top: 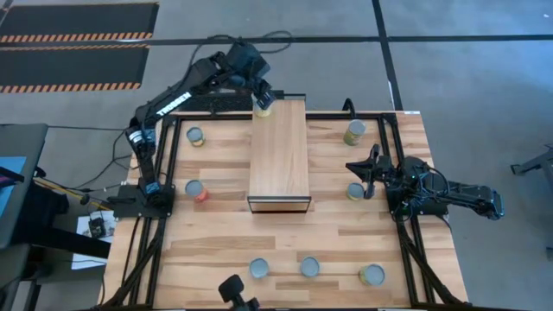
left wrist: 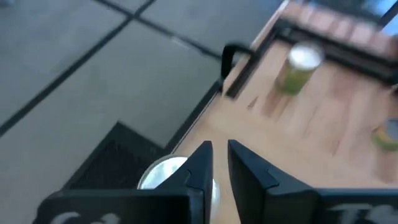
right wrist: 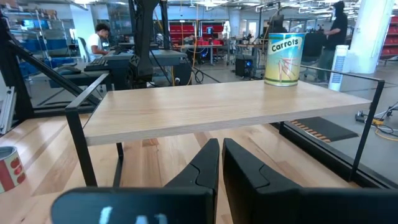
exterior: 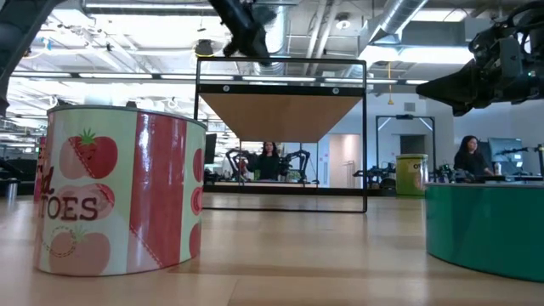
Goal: Pick and place cans onto a shelf
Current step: Put the canned mixed fruits on the shelf
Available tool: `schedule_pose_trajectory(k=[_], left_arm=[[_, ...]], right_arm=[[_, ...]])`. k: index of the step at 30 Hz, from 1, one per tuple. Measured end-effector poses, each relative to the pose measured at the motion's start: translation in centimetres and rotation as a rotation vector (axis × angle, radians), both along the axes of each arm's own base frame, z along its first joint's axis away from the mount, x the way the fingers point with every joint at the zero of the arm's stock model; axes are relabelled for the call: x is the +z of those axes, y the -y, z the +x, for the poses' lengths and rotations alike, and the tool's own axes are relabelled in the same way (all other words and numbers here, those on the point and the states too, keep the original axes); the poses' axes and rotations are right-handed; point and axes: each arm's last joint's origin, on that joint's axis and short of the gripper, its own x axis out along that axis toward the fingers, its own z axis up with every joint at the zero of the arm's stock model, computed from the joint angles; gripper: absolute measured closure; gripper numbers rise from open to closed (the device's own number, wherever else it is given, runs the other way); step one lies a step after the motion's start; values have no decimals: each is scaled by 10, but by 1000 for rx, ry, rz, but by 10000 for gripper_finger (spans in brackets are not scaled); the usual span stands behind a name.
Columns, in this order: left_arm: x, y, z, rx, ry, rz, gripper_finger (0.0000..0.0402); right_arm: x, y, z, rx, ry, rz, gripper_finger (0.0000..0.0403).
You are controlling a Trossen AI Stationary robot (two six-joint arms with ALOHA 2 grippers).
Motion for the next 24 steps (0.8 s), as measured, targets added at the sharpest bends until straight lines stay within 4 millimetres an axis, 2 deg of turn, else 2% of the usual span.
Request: schedule_pose_trajectory(k=[3,9,18,24], left_arm=[[7,11,-8,-26,27,-13,394],[-7,29,-23,-41,86,-44,401],[-57,71,-63,-60,358,-49,401],[-92,98,-91,-70,417,-65,401]], right_arm=[[0,0,0,0,0,0,356],[0,0,0,0,0,0,356],[0,0,0,0,1,0,356],[0,0,0,0,0,0,356]])
